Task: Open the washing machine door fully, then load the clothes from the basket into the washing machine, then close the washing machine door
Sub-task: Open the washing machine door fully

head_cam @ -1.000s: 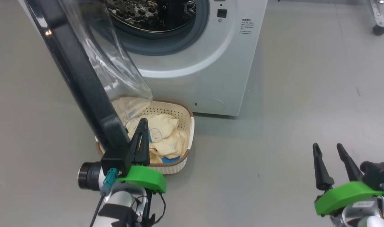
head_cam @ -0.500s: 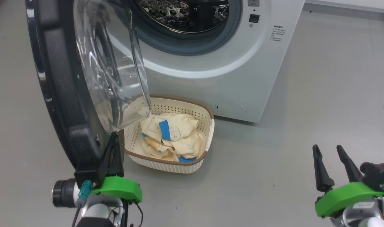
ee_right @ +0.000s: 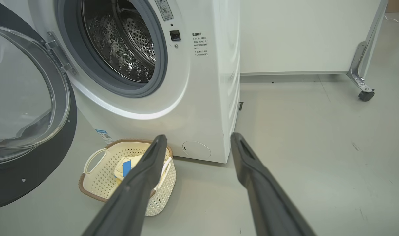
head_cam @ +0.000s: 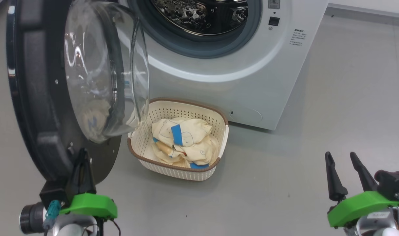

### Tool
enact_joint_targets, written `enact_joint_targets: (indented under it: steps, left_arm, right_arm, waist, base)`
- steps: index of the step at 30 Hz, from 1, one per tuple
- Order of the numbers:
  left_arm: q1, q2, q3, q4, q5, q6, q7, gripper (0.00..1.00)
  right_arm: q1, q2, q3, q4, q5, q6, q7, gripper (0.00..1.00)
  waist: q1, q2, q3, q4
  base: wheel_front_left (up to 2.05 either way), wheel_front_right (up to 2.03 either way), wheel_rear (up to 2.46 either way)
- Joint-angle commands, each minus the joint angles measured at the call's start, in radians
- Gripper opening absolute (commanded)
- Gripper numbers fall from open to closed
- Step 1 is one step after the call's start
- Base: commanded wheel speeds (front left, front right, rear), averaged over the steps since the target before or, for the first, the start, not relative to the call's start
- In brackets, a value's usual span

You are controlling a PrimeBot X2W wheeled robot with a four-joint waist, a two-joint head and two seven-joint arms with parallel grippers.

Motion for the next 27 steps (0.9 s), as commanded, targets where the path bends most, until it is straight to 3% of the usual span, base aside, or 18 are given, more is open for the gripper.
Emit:
enact_joint_targets:
  steps: [1,27]
  left_arm:
    - [-0.019,0.040,0.059,-0.036,-0.006,0.130,-0.004,0.00]
    - [-0.054,0.272,0.275,0.048,-0.081,0.181,0.067,0.00]
  right_arm:
    - [-0.020,-0.011,0.019,-0.040,0.001,0.000,0.004,1.00]
    - [-0.047,-0.011,0.023,-0.065,0.000,0.000,0.013,1.00]
  waist:
    - [0.0000,0.0000,0.000,-0.001]
    - [0.0000,0.0000,0.058,-0.080]
  base:
    - [0.00,0.00,0.00]
    - [0.00,0.00,0.00]
